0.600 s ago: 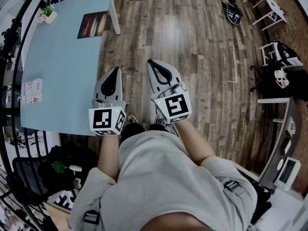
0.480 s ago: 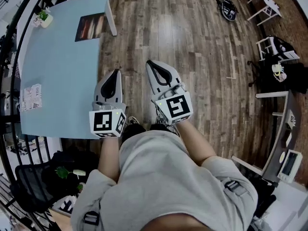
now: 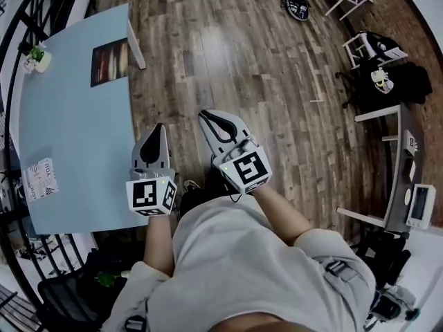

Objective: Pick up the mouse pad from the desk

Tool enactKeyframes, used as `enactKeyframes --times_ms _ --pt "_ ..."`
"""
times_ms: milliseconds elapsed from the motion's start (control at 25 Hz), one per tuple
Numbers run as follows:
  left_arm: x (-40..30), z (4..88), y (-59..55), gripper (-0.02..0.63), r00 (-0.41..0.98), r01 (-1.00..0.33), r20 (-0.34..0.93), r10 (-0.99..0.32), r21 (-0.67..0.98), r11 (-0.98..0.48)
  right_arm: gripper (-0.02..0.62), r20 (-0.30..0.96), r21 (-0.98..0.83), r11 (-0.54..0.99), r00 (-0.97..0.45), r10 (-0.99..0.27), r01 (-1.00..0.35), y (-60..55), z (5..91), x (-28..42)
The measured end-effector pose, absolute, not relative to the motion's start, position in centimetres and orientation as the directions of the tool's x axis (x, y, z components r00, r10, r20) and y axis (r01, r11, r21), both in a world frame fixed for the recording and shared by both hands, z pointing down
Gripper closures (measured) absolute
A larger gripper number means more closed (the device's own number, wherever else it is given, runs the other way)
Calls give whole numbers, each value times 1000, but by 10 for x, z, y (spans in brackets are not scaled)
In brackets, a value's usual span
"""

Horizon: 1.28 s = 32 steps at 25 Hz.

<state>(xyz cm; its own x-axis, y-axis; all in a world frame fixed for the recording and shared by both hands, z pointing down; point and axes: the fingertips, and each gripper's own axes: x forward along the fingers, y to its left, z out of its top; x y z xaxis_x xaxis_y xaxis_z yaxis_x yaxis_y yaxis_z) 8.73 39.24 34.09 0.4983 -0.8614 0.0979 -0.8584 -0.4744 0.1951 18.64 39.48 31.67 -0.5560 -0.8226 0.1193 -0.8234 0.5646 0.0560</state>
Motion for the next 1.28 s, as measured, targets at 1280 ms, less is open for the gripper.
enactKeyframes --times_ms 1280 --pt "150 378 143 594 366 -931 269 -891 109 -349 566 90 -106 693 -701 -707 -713 139 361 261"
